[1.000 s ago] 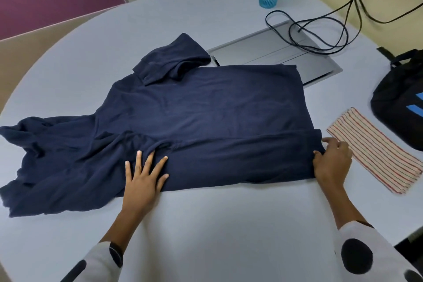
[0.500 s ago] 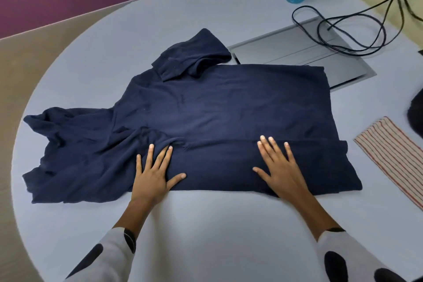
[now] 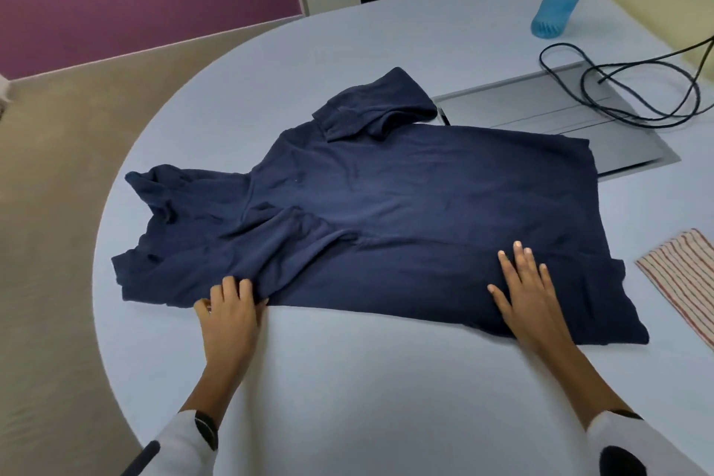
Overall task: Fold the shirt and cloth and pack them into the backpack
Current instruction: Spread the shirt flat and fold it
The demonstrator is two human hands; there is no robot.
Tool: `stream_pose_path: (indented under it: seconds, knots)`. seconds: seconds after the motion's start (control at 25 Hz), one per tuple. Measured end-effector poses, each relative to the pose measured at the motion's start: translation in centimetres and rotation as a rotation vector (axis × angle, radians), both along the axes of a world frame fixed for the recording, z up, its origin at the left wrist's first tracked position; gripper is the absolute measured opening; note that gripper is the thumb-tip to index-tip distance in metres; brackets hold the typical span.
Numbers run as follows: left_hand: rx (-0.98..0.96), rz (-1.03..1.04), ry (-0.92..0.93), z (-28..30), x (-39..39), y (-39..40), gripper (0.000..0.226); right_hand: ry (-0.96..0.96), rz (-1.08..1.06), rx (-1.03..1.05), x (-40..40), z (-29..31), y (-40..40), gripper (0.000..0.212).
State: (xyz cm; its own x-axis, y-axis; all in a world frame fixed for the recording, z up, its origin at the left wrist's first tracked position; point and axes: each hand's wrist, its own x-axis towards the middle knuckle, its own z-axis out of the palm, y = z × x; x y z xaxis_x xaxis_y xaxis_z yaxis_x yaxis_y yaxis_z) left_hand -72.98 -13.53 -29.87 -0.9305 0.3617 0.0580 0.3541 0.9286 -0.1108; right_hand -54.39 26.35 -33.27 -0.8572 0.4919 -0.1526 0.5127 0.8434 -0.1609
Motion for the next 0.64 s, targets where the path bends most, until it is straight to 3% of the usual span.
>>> stream_pose_path:
  seconds: [0.12,0.24,0.4,0.52,0.56,0.64]
  knots:
    - [0.067,-0.099,-0.035,2.4,-1.5,0.3,0.023,0.14,0.064,-0.063,-0.9,0.9,-3.6,0.052]
    - [0.299,0.072,-0.023,6.4,-2.5,2.3,0.021,0.221,0.172,-0.245,-3.0,2.4,-8.0,0.05]
    - [0.476,0.172,-0.081,11.8,-4.4,5.1,0.018,0.265,0.119,-0.734,-6.6,6.3,-14.3,0.045]
    - [0.679,0.229,-0.323,13.8,-5.0,8.1,0.013,0.162,0.064,-1.2,-8.8,8.4,-18.8,0.062]
    - [0.803,0.268,-0.449,13.9,-4.8,9.1,0.01,0.123,0.06,-1.297,-9.4,8.6,-20.1,0.067]
    - [1.101,0.372,-0.712,14.2,-4.1,10.6,0.005,0.143,0.041,-1.356,-10.1,8.6,-21.6,0.055]
